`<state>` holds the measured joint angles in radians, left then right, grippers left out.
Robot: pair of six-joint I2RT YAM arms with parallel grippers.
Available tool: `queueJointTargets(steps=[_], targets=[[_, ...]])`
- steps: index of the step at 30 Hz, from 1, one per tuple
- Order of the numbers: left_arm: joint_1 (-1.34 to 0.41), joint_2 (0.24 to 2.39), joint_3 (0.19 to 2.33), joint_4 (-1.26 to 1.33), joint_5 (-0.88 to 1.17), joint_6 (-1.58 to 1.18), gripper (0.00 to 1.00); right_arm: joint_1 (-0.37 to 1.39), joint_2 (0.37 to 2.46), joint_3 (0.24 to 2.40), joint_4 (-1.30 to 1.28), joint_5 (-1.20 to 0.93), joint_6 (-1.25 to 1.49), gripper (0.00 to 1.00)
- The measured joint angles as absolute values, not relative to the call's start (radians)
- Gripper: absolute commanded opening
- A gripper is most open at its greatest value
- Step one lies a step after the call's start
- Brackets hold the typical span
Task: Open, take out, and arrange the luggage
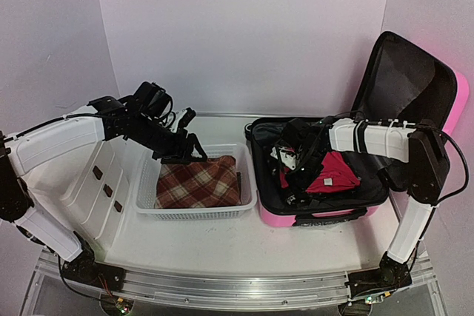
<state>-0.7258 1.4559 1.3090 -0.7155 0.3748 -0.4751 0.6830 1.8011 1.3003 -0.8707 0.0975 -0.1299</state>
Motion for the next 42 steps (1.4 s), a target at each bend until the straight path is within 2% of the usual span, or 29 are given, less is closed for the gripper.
queueJointTargets(steps=[2, 5, 18, 24, 29, 34, 42], targets=[[-0.726, 1.456, 1.309, -0.715, 0.375, -0.476, 0.62, 0.682, 1.801, 1.3, -0.871, 0.088, -0.136, 0.36], [-0.726, 1.456, 1.309, -0.715, 0.375, -0.476, 0.62, 0.678, 1.801, 1.303, -0.871, 0.075, -0.145, 0.48], [-0.726, 1.456, 1.309, -0.715, 0.388, -0.48, 0.61, 0.65, 1.798, 1.303, -0.871, 0.063, -0.176, 0.64], [-0.726, 1.456, 1.309, -0.715, 0.391, -0.484, 0.61, 0.642, 1.792, 1.303, -0.872, 0.052, -0.189, 0.65], [-0.726, 1.456, 1.309, -0.715, 0.392, -0.498, 0.6, 0.628, 1.79, 1.303, -0.872, 0.028, -0.202, 0.57], [-0.726, 1.456, 1.319, -0.716, 0.395, -0.499, 0.6, 0.616, 1.78, 1.303, -0.876, -0.002, -0.221, 0.64], [-0.726, 1.464, 1.351, -0.715, 0.408, -0.503, 0.6, 0.595, 1.769, 1.303, -0.88, -0.007, -0.243, 0.66]])
